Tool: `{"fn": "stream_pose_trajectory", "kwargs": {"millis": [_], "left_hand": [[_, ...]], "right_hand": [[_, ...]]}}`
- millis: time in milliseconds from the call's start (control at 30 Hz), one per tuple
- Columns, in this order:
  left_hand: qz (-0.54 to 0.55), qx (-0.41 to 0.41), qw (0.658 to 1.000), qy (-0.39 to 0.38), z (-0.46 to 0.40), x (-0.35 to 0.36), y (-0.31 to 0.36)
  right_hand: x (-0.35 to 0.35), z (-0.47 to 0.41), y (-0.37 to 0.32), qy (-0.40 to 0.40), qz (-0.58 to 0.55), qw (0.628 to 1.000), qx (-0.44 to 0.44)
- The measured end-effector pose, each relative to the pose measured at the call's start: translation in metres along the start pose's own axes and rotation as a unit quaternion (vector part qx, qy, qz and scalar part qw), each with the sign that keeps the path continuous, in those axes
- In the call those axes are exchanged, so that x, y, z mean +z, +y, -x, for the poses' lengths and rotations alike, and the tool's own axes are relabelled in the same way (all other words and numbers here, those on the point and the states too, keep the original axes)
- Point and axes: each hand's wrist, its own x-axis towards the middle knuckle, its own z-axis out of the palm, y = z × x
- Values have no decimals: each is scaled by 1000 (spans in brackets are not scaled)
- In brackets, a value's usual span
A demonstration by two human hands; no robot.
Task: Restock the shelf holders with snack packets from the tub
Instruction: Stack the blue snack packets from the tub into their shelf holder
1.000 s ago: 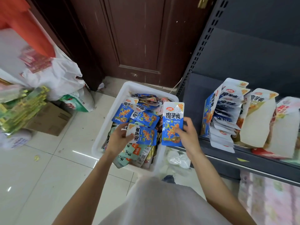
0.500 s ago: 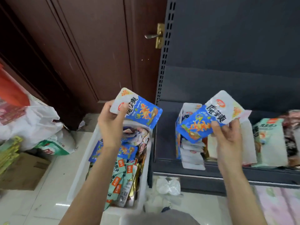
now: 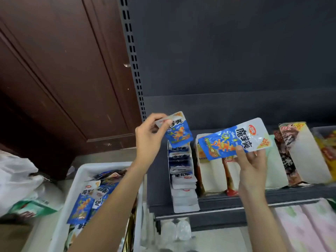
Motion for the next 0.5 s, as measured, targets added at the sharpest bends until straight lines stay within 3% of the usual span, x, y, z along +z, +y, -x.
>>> {"fn": "stream_pose_trajectory", "kwargs": {"millis": [167,367,500], "left_hand": [[-41,27,998,-49,17,10,-7],[-128,-2,983,-129,14,15,-17],[-180,-67,978,-82,17,-1,-27]], "right_hand": [[-1,-4,10,-10,-4,1000,24],[2,-10,14,-18,3,1000,21],[15,-22,5,-34,2,999,-15]]}}
